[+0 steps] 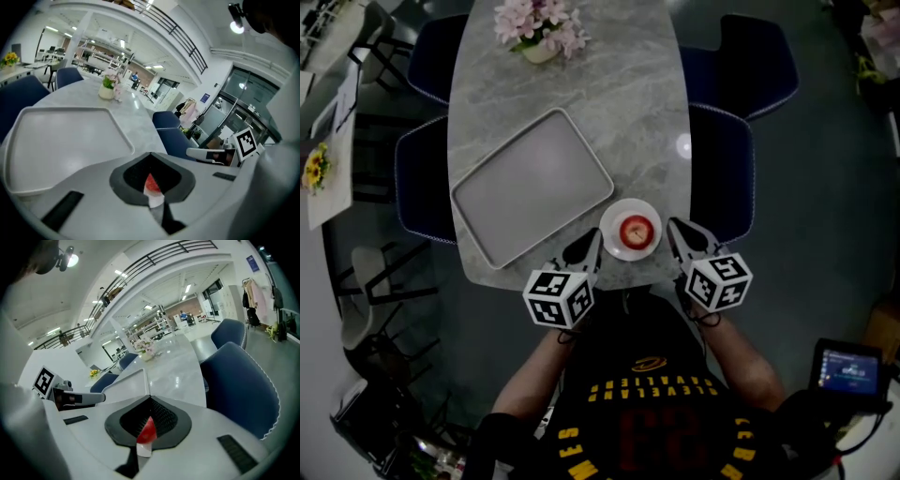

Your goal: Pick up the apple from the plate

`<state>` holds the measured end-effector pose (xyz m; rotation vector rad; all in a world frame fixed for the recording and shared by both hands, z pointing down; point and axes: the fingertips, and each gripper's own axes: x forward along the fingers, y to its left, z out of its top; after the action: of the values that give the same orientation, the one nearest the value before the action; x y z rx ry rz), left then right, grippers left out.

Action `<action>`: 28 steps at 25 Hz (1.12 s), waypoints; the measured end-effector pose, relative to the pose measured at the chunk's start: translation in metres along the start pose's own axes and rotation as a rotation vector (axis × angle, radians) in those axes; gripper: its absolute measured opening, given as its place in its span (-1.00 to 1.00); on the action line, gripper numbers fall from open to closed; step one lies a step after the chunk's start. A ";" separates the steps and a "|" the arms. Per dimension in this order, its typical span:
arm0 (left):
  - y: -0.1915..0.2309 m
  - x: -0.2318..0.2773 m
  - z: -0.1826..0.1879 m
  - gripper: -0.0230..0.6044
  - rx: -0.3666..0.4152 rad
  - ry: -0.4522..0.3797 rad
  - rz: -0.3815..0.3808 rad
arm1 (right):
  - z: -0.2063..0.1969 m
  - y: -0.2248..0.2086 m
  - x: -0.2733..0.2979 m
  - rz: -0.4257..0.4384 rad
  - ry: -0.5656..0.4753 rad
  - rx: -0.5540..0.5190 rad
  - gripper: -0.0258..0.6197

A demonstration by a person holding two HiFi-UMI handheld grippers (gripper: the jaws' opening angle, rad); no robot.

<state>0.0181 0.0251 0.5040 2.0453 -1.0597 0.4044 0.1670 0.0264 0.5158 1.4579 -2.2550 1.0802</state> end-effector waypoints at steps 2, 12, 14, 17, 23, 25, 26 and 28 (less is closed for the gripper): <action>-0.020 -0.016 0.017 -0.93 0.064 -0.051 -0.009 | 0.015 0.018 -0.015 0.021 -0.038 -0.024 -0.90; -0.087 -0.064 0.075 -0.93 0.263 -0.247 -0.016 | 0.088 0.081 -0.068 0.124 -0.252 -0.173 -0.90; -0.099 -0.073 0.087 -0.93 0.298 -0.286 -0.010 | 0.098 0.092 -0.079 0.141 -0.287 -0.213 -0.90; -0.118 -0.090 0.104 -0.93 0.344 -0.351 -0.006 | 0.113 0.109 -0.096 0.167 -0.340 -0.283 -0.90; -0.154 -0.126 0.130 -0.93 0.426 -0.482 -0.010 | 0.146 0.133 -0.132 0.205 -0.459 -0.401 -0.90; -0.171 -0.142 0.139 -0.93 0.468 -0.534 -0.015 | 0.157 0.140 -0.146 0.220 -0.501 -0.422 -0.90; -0.180 -0.150 0.142 -0.93 0.491 -0.556 -0.016 | 0.162 0.144 -0.154 0.229 -0.520 -0.434 -0.90; -0.196 -0.164 0.147 -0.93 0.528 -0.595 -0.019 | 0.171 0.153 -0.169 0.245 -0.552 -0.463 -0.90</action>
<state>0.0656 0.0710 0.2165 2.7454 -1.3816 0.0529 0.1448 0.0573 0.2336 1.4168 -2.8561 0.1565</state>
